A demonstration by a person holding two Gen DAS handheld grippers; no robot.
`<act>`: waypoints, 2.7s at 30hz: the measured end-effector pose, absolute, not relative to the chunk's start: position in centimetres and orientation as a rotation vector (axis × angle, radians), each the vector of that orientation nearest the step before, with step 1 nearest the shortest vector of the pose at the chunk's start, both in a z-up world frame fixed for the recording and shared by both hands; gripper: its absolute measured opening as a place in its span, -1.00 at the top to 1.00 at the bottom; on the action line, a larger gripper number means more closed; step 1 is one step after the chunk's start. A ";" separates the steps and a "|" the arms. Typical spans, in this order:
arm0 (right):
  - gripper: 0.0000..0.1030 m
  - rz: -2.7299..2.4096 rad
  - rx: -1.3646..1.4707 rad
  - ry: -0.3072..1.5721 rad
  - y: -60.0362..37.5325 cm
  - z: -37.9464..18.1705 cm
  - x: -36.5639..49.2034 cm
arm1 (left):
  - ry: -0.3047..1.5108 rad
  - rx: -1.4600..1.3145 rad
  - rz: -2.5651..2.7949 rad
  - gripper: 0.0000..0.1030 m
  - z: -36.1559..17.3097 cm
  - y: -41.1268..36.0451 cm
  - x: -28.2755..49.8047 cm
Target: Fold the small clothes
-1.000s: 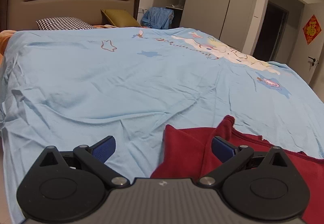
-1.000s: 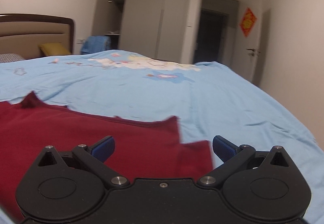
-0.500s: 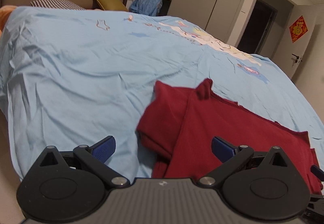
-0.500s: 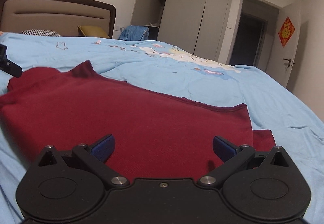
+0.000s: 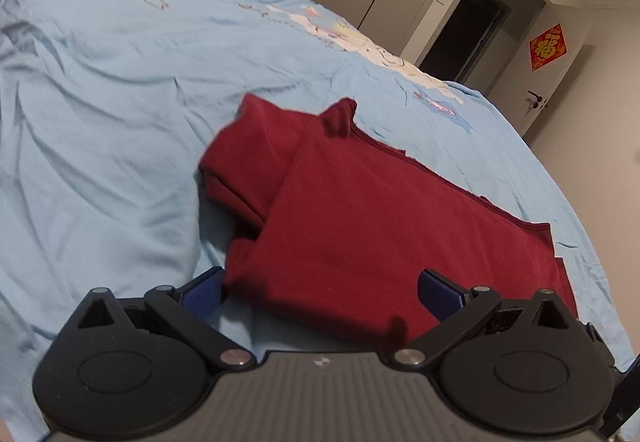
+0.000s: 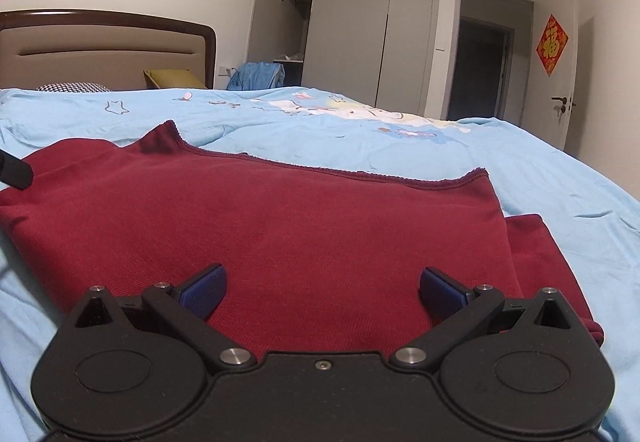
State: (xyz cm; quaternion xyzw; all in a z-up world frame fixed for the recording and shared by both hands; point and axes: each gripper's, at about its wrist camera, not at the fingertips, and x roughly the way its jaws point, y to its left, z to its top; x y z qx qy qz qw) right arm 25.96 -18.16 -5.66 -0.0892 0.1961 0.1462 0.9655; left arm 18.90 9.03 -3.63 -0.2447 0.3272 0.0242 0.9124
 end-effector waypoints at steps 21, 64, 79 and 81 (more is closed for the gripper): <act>-0.99 0.292 -0.176 0.382 -18.2 -6.0 25.7 | 0.626 -0.571 0.161 -0.35 -4.0 9.9 20.4; -0.99 0.194 -0.251 0.388 -20.4 -2.3 25.3 | 0.410 -0.252 -0.026 0.66 3.4 1.4 24.7; -0.99 -0.053 -0.203 0.404 -30.3 -0.8 22.9 | 0.537 -0.053 -0.291 0.66 1.4 -11.0 26.0; -0.99 -0.078 -0.190 0.407 -31.1 -0.9 22.9 | 0.569 -0.025 -0.303 0.65 0.3 -12.0 26.0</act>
